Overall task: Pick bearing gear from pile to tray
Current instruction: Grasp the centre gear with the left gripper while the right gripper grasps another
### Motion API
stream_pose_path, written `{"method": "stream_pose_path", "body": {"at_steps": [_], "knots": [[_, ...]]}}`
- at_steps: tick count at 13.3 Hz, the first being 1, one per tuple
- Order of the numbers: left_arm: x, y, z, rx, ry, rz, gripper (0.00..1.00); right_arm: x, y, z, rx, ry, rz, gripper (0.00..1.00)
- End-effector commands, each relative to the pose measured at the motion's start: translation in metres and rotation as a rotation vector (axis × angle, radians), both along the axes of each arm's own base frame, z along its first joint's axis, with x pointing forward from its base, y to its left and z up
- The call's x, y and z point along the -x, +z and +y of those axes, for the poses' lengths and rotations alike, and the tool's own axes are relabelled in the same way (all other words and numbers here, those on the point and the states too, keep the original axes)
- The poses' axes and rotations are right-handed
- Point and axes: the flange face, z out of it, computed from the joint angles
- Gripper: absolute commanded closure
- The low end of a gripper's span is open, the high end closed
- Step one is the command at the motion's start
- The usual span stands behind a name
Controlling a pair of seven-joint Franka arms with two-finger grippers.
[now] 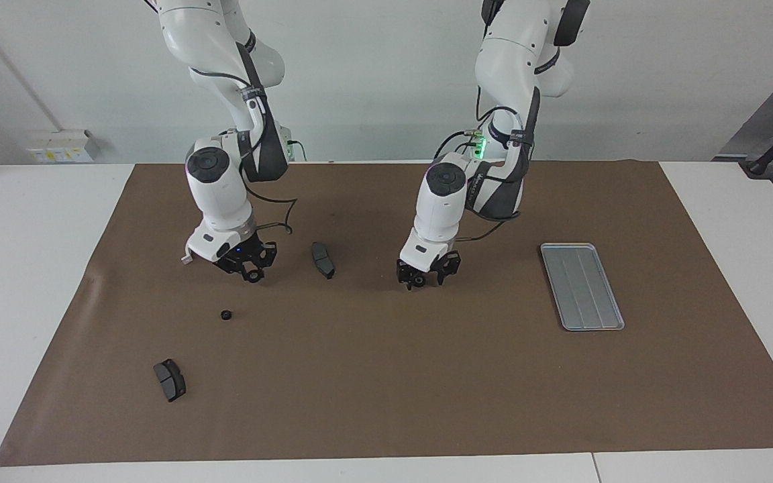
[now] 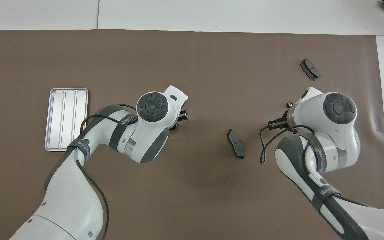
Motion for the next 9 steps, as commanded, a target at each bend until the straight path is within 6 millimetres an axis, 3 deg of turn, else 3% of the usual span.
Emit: {"method": "stream_pose_path", "body": {"at_steps": [1, 9], "knots": [[0.0041, -0.0099, 0.0002, -0.005, 0.013, -0.001, 0.22, -0.0017, 0.0076, 0.0033, -0.008, -0.028, 0.003, 1.00], [0.0072, -0.0086, -0.0049, -0.009, 0.007, 0.005, 0.31, -0.0012, 0.0073, 0.0040, -0.034, -0.045, 0.012, 1.00]]}}
